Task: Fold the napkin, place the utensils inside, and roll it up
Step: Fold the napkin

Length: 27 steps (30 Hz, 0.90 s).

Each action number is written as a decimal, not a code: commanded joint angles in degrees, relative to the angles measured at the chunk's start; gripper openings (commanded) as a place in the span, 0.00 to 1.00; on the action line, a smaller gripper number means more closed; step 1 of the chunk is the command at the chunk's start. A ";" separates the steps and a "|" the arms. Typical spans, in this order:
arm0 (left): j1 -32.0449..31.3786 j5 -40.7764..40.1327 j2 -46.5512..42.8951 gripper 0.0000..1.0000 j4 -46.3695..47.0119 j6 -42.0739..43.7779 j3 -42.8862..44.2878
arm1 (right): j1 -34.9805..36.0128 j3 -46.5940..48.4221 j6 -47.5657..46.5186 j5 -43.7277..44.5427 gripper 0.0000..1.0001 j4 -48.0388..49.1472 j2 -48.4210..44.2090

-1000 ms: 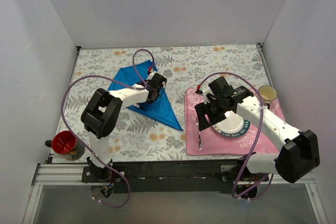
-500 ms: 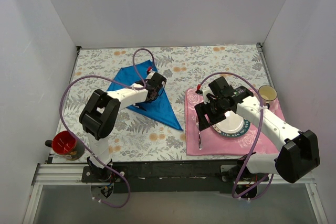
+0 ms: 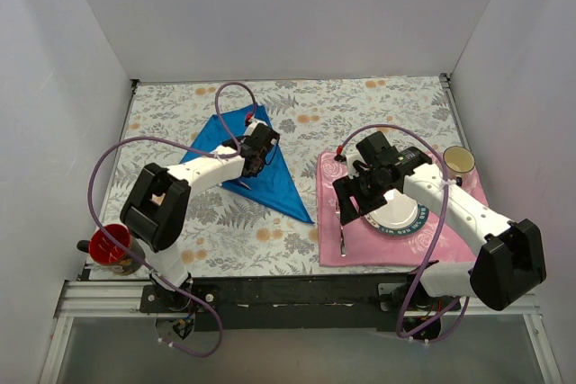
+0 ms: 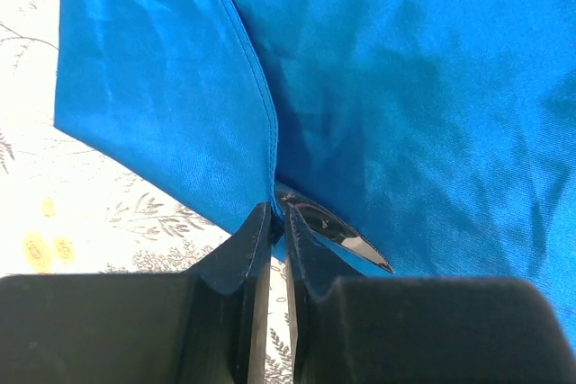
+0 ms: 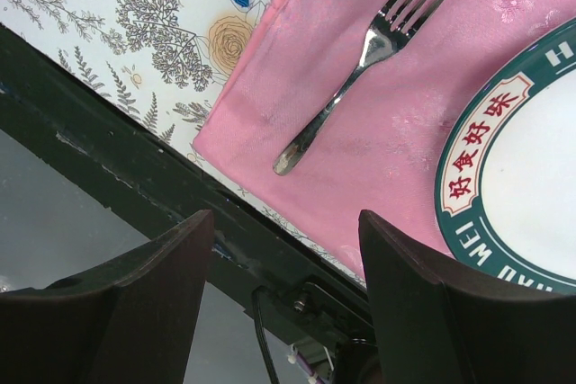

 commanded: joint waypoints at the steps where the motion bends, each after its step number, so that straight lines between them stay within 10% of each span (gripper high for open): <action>1: 0.31 0.59 -0.11 0.06 -0.07 -1.47 -1.28 | -0.17 0.30 0.16 -0.54 0.73 0.48 -0.78; 10: -0.56 14.63 -15.45 0.66 -0.35 -7.18 -1.97 | -0.17 1.70 1.12 0.60 0.73 -0.48 -1.04; 17: -13.30 34.94 -15.24 0.48 9.85 -6.30 -6.81 | -3.76 5.30 6.74 12.37 0.73 -1.89 -5.07; 27: -26.93 28.38 -3.38 0.51 15.57 -8.32 -4.62 | -10.98 7.86 8.95 13.44 0.73 -4.35 -13.35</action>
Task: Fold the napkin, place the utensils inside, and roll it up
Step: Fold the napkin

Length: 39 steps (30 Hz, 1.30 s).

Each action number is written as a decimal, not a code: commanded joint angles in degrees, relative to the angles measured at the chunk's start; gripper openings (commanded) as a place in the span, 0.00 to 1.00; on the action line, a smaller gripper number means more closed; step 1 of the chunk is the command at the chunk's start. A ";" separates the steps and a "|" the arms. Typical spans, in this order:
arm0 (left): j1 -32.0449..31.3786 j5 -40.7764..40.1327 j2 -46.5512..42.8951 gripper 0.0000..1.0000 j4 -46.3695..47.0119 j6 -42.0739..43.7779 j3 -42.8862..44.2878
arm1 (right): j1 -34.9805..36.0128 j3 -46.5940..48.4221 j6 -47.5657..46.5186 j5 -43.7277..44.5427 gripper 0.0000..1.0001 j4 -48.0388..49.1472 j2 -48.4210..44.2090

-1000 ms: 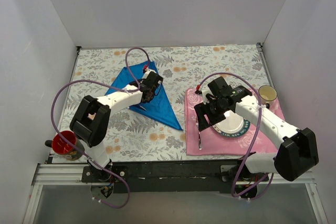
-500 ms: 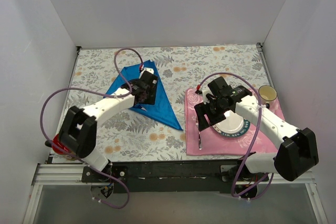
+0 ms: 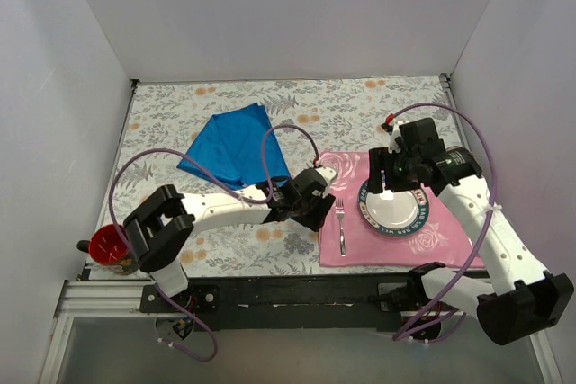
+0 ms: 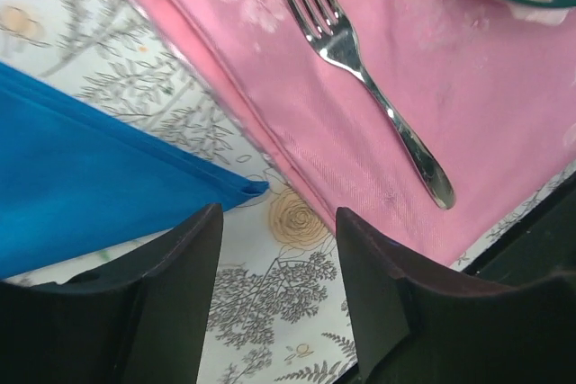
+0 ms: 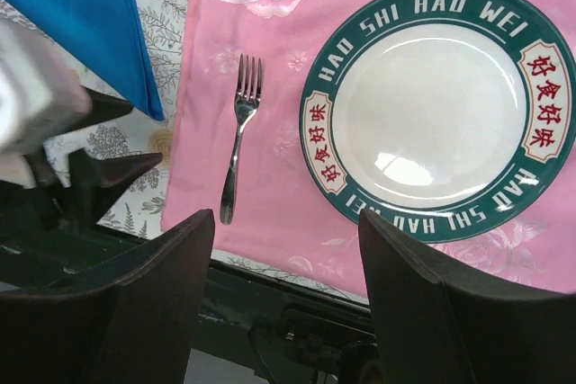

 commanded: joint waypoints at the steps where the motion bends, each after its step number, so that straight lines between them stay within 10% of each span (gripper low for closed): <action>1: -3.26 -5.33 3.23 0.49 2.02 -1.11 2.20 | -0.34 1.58 0.73 -0.33 0.73 -2.14 -2.97; 13: -5.38 -13.60 3.42 0.33 -1.14 0.29 4.13 | -0.43 -1.14 0.38 -2.88 0.73 -2.06 -5.70; 39: -5.46 -14.23 7.54 0.43 -1.06 0.12 2.12 | -0.51 -2.37 -1.03 -5.79 0.73 -0.91 -4.55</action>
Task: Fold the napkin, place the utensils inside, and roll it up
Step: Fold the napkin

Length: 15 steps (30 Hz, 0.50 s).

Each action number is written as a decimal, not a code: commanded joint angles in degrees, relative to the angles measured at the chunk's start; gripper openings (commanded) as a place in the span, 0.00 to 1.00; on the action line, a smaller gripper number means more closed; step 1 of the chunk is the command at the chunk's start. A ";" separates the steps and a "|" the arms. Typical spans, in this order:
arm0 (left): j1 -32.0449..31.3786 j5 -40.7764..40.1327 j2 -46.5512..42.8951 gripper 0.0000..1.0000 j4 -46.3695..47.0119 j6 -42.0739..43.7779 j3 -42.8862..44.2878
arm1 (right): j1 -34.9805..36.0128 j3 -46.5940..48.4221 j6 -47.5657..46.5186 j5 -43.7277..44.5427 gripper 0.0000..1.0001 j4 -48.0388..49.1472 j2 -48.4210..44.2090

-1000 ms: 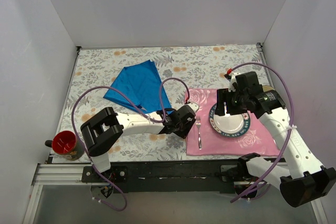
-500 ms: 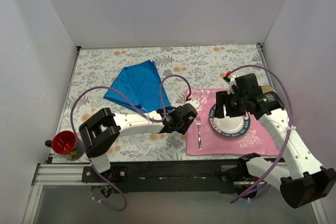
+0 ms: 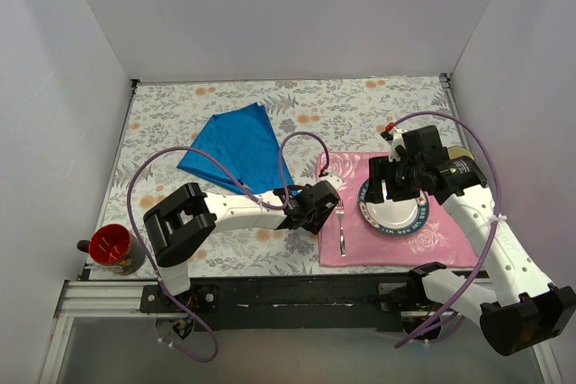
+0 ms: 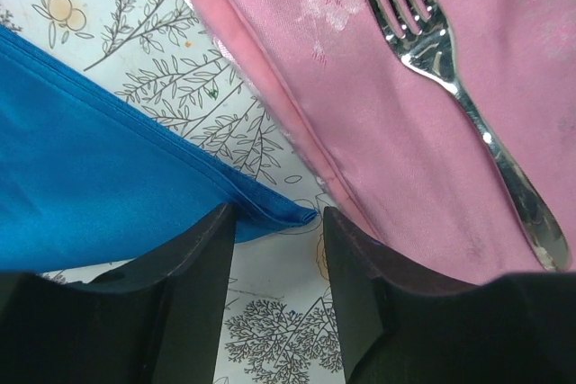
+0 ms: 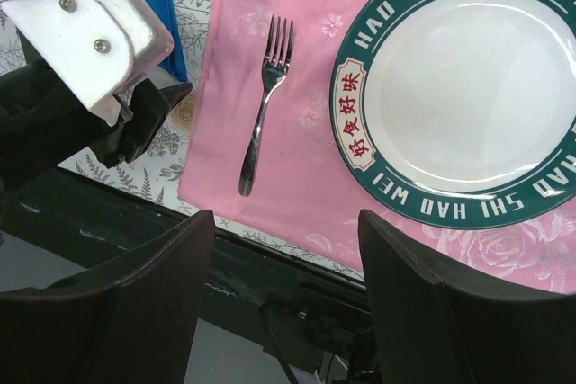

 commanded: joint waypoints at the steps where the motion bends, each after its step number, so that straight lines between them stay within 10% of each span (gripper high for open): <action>1: -0.20 0.16 0.00 0.42 0.87 -1.04 -1.12 | -0.23 -0.12 -0.66 -0.98 0.73 1.29 -0.10; 15: 0.77 -4.85 -4.73 0.00 -3.35 -3.41 2.56 | -0.23 -0.04 -1.18 -2.47 0.73 2.08 1.66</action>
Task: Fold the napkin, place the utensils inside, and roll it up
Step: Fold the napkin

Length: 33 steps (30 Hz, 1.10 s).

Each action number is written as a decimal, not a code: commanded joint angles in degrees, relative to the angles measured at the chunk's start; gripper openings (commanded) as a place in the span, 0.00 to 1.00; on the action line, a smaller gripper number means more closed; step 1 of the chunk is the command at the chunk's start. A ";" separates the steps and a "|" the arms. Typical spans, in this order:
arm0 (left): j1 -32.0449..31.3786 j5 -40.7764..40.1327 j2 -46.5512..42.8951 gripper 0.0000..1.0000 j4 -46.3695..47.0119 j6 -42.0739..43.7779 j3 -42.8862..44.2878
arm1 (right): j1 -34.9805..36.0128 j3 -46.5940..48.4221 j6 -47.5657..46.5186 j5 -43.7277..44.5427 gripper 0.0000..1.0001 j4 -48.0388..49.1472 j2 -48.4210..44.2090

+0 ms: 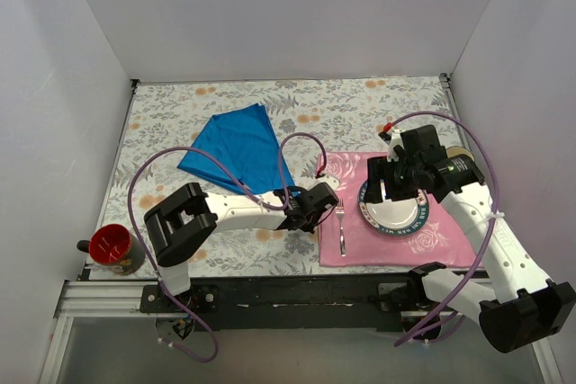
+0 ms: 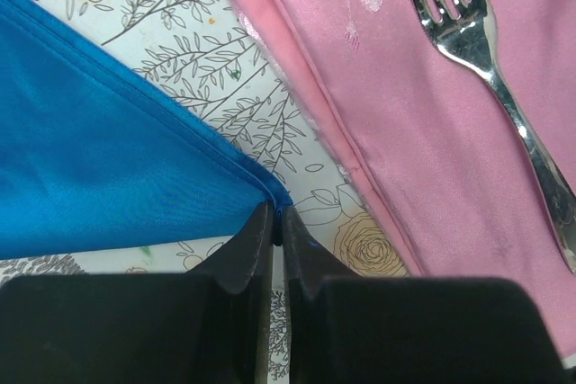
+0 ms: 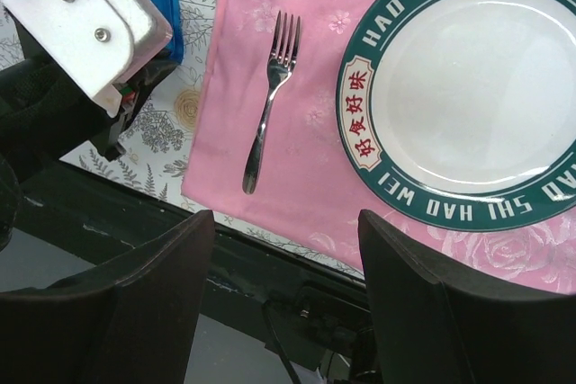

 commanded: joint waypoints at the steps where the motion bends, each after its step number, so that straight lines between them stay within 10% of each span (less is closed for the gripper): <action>1: 1.29 -3.43 -6.29 0.00 -3.22 -2.54 3.75 | -0.25 0.05 -0.92 -1.84 0.73 2.13 1.07; 20: 41.26 17.13 -30.38 0.00 0.55 -15.19 -4.68 | -0.17 0.14 -1.19 -7.20 0.72 5.03 5.91; 33: 56.49 21.88 -31.79 0.00 1.43 -19.24 -9.87 | -0.17 -1.09 -1.45 -8.25 0.72 4.42 6.17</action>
